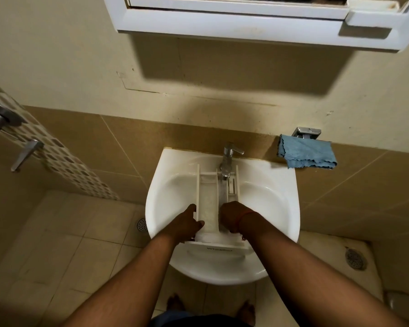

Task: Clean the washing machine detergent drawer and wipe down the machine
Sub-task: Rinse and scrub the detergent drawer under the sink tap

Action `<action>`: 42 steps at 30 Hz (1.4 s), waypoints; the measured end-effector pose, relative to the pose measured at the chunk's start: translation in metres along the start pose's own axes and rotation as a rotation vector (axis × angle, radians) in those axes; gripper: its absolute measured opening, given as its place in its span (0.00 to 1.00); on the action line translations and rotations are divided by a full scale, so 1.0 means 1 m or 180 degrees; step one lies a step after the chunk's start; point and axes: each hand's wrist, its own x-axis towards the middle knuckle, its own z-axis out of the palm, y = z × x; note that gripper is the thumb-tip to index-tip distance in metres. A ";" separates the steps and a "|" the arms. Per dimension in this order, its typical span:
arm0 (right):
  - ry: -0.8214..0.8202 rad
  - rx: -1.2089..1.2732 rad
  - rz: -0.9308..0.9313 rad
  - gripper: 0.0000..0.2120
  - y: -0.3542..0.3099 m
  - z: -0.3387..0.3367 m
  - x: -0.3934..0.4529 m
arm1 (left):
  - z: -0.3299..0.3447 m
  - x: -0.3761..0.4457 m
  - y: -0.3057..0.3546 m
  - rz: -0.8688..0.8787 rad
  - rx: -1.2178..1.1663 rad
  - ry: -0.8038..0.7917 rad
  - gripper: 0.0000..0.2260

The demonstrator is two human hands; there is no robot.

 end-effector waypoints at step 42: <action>0.0703 0.4861 0.0142 0.10 0.070 0.023 -0.032 | -0.011 -0.026 0.014 -0.0567 -0.1233 -0.0429 0.11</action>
